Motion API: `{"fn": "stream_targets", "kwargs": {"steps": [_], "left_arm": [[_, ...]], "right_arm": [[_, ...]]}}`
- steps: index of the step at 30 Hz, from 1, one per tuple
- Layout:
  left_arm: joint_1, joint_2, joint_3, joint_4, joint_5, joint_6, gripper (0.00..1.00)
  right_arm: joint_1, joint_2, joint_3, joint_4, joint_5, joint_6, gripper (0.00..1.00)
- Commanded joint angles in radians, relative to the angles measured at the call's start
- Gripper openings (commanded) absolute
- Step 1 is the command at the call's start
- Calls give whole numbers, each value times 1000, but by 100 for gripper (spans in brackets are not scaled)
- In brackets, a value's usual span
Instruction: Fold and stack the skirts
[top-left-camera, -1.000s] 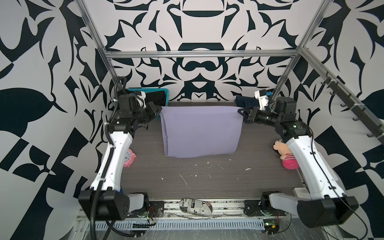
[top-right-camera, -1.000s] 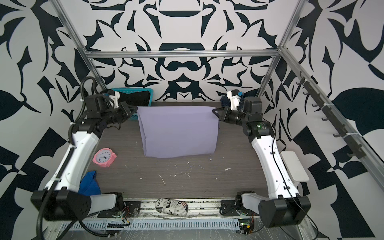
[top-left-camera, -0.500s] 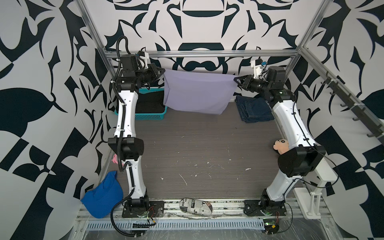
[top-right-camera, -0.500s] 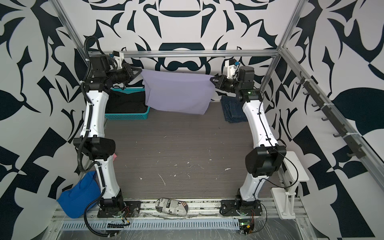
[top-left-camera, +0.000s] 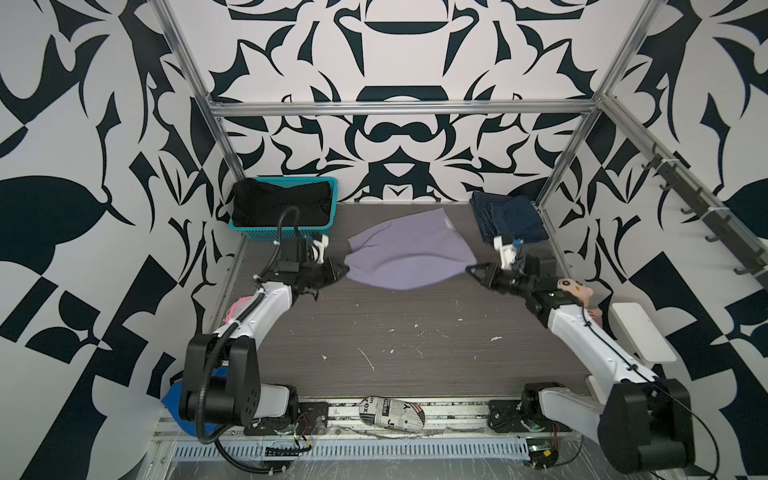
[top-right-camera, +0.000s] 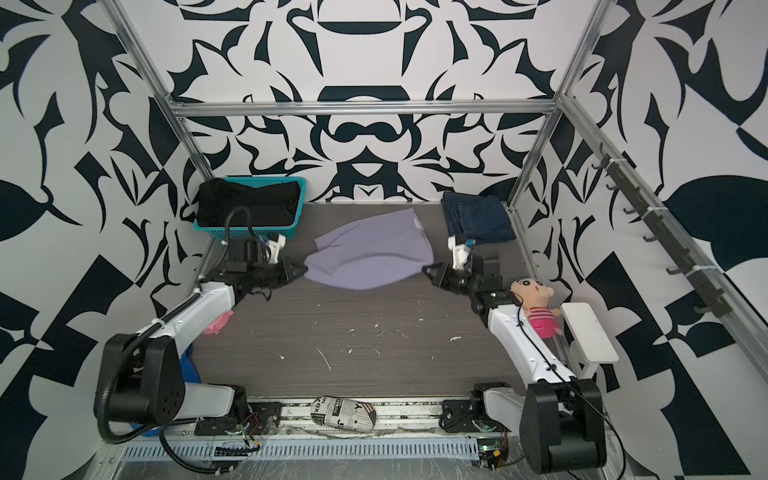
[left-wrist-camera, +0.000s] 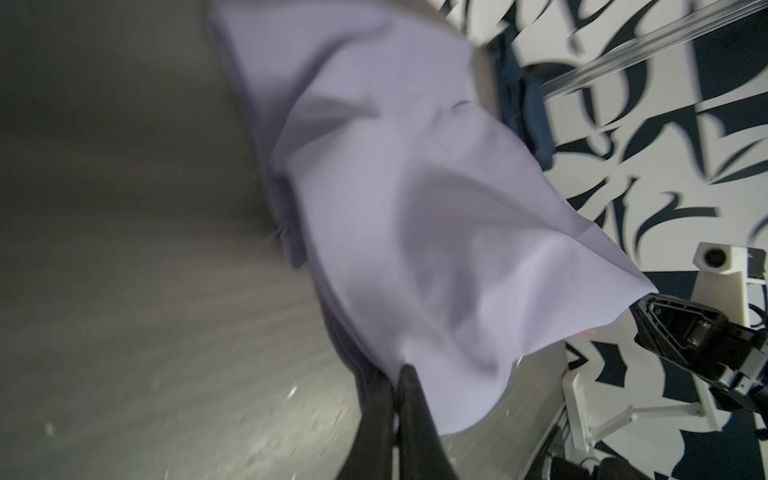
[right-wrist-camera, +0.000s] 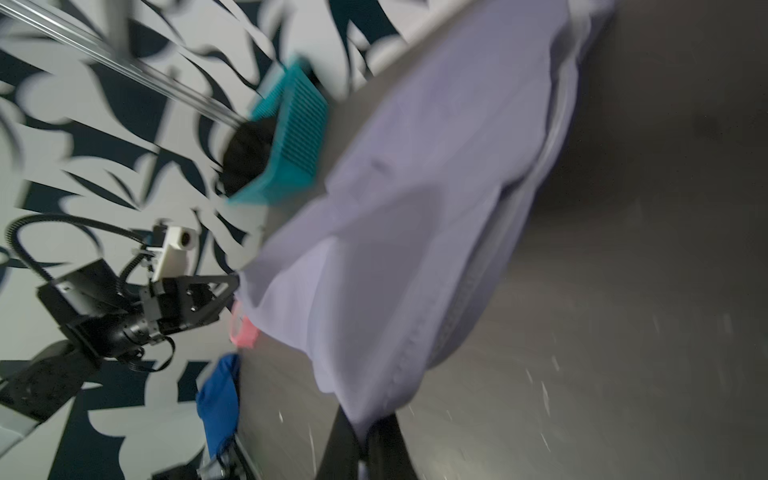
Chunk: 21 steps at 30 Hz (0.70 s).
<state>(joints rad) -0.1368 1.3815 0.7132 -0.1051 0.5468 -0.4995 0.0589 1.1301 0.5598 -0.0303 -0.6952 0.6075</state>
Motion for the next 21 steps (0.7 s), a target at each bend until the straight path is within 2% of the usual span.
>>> {"fn": "stream_targets", "kwargs": {"steps": [1, 2, 4, 6, 8, 9, 10, 13, 15, 16, 18, 21], "left_arm": [[-14, -65, -121, 147, -7, -79, 26], [-27, -116, -145, 128, -27, -92, 37], [-44, -237, -156, 42, -73, -93, 45], [-45, -350, -133, -65, -134, -87, 64], [-40, -436, -105, -128, -203, -72, 75], [-40, -450, -85, -152, -221, -60, 79], [-35, -446, -56, -176, -245, -55, 83], [-32, -339, 45, -250, -261, -14, 83], [-32, -237, 99, -261, -260, 28, 83], [-32, -185, 119, -243, -257, 28, 82], [-32, -79, 145, -192, -251, 17, 73], [-39, 35, 149, -107, -243, -12, 63]], "right_arm": [[3, -54, -94, -56, -1, -10, 20], [4, -82, -107, -105, 7, -17, 33], [4, -150, -95, -205, 32, -37, 40], [1, -214, -30, -317, 90, -77, 48], [0, -241, 61, -393, 158, -117, 70], [-1, -233, 104, -418, 175, -137, 72], [-2, -217, 156, -448, 198, -152, 72], [-1, -151, 249, -454, 247, -179, 72], [-1, -71, 292, -416, 254, -190, 68], [-1, -18, 320, -401, 253, -186, 63], [2, 78, 367, -366, 223, -177, 52], [44, 206, 399, -299, 194, -169, 40]]}}
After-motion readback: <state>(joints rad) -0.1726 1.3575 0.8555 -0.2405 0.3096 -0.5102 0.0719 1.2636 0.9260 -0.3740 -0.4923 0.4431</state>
